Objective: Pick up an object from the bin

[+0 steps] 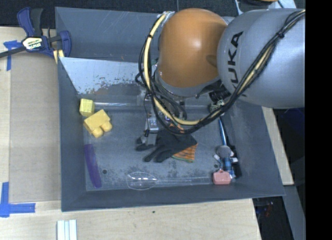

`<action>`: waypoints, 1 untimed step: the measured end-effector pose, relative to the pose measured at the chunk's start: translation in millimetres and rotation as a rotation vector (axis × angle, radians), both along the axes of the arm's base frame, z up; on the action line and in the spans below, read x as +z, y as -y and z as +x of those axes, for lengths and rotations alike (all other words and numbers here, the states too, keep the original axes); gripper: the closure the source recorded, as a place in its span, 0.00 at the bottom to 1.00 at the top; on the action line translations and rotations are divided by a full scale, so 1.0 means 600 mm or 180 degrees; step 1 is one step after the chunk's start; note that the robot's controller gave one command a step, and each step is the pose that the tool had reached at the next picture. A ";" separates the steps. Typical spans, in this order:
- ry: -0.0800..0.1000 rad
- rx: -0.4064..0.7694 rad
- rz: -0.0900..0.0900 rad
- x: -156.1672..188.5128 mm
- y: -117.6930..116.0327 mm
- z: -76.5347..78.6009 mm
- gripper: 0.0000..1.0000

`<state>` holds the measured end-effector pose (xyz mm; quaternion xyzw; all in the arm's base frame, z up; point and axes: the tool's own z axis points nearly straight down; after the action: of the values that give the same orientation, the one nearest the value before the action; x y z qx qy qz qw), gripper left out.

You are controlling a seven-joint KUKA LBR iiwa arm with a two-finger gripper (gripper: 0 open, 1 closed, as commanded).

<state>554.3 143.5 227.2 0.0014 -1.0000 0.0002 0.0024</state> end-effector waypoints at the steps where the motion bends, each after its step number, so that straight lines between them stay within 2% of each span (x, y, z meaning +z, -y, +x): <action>1: 0.0025 -0.0004 0.0005 0.006 0.001 0.003 0.00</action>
Offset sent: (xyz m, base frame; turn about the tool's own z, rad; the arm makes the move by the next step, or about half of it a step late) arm 0.0238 -0.0834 -0.1572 -0.1951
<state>556.1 142.7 231.1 0.0007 -1.0000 -0.0005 -0.0016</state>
